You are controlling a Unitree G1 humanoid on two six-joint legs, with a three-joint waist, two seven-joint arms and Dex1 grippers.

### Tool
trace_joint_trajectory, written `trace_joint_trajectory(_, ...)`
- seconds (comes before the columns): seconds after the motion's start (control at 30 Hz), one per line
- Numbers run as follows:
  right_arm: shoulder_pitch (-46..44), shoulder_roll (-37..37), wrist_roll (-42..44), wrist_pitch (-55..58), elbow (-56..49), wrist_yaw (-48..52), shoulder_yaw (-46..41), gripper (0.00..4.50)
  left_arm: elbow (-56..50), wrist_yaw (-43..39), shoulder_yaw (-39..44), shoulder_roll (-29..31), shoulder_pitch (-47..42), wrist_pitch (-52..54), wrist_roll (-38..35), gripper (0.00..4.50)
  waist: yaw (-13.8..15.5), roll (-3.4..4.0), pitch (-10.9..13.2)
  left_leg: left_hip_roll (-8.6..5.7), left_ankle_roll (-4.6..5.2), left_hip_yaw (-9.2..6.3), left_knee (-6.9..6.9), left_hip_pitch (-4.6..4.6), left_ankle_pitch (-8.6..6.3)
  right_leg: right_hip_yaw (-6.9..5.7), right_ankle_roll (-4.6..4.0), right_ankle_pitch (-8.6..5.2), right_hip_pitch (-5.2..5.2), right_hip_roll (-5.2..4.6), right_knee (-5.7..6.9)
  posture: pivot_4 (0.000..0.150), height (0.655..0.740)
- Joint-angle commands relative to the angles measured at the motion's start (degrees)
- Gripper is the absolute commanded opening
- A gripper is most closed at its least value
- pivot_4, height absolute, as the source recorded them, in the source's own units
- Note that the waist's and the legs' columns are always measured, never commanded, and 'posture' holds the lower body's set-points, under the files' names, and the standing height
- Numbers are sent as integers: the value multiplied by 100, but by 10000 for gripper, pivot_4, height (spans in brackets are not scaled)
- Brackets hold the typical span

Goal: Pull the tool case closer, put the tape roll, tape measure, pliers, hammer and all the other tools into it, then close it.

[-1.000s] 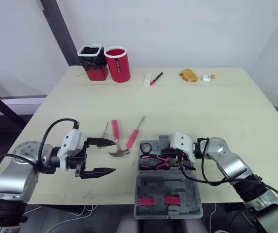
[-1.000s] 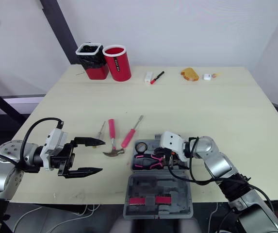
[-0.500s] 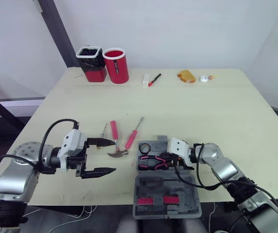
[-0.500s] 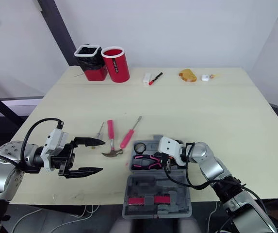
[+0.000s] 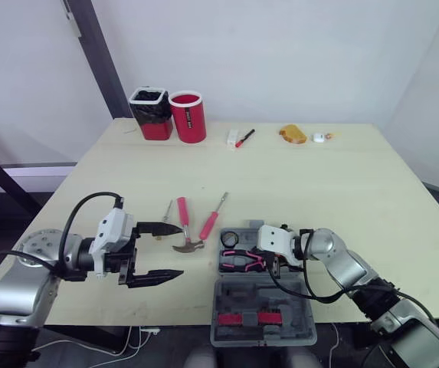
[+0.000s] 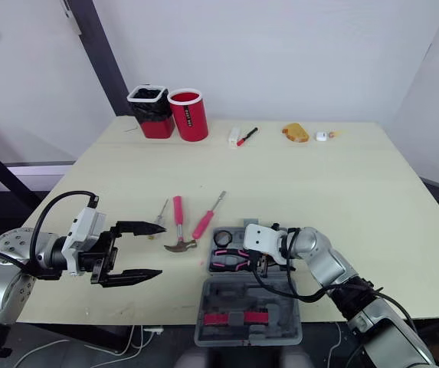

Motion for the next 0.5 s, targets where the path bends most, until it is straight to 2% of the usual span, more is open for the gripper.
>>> trace_joint_trajectory(0.03,492,-12,-6,107,338,-72,-23,895,-130,45,220,39,45,18,-114,45000,-3,1,1,1,0,1,0,0,0,1,-9,5,-1,0,0,1500,7371)
trace_joint_trajectory(0.17,779,190,742,-155,-649,-338,-900,895,-104,221,345,-74,69,94,-211,45000,12,10,35,2,0,-2,0,-21,0,-2,-11,6,-15,0,-3,1500,7371)
trace_joint_trajectory(0.3,1288,201,1378,-217,-1458,-590,-1695,895,-63,581,527,-301,175,100,-221,45000,12,56,131,-9,0,5,1,-63,0,7,-8,9,-49,-7,-1,1500,7371)
trace_joint_trajectory(0.4,1905,0,1800,-178,-2051,-660,-2288,895,-68,956,798,-504,386,195,-302,45000,10,54,136,-9,0,-1,5,-131,1,3,15,24,-110,-2,6,1500,7371)
trace_joint_trajectory(0.5,2524,-221,2105,-598,-2317,-747,-2988,895,-80,1359,1124,-688,633,280,-351,45000,13,47,142,-8,1,-2,-3,-136,-1,-5,18,20,-110,-2,-4,1500,7371)
